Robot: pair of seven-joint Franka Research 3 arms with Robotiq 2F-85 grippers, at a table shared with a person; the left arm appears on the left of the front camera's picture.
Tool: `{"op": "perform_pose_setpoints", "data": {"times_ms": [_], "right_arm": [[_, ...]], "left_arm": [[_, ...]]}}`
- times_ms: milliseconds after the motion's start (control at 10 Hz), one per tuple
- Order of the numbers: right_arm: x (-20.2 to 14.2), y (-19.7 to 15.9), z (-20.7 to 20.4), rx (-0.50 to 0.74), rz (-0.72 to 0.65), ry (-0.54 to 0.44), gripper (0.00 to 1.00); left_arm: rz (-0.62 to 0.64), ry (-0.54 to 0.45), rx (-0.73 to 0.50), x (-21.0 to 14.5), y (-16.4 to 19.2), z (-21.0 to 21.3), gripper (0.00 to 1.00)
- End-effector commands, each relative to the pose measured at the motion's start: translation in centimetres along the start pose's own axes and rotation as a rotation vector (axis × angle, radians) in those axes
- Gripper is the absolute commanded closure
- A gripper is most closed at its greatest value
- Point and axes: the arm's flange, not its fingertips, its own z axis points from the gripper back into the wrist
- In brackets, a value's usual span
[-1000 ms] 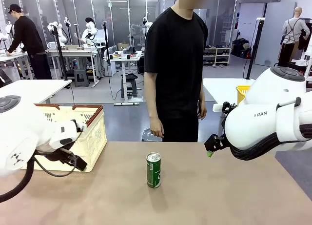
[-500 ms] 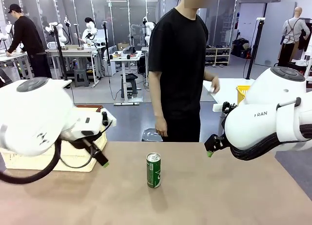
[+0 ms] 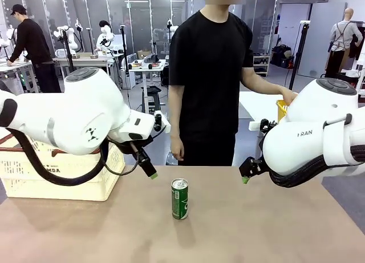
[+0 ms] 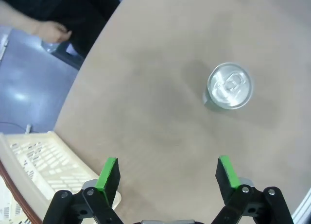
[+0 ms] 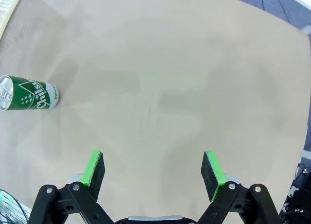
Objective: Place the drinks into the Shopping basket.
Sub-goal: Pick up one drink and place it into the Shopping basket.
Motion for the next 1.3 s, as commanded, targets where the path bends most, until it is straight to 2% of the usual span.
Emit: {"op": "perform_pose_setpoints", "data": {"times_ms": [0,100,600,800,1200], "right_arm": [[0.0,-0.1,0.0,0.003,-0.003,0.0,0.0],[0.0,-0.1,0.0,0.003,-0.003,0.0,0.0],[0.0,-0.1,0.0,0.003,-0.003,0.0,0.0],[0.0,-0.1,0.0,0.003,-0.003,0.0,0.0],[0.0,-0.1,0.0,0.003,-0.003,0.0,0.0]], "left_arm": [[-0.052,0.026,-0.021,-0.4,0.7,0.4,0.0],[0.0,0.0,0.0,0.0,0.0,0.0,0.0],[-0.01,0.007,0.0,0.0,0.1,-0.2,0.0],[-0.137,-0.032,-0.064,1.9,-0.2,-0.5,0.0],[-0.321,-0.009,-0.196,6.8,-0.5,-1.8,0.0]]}}
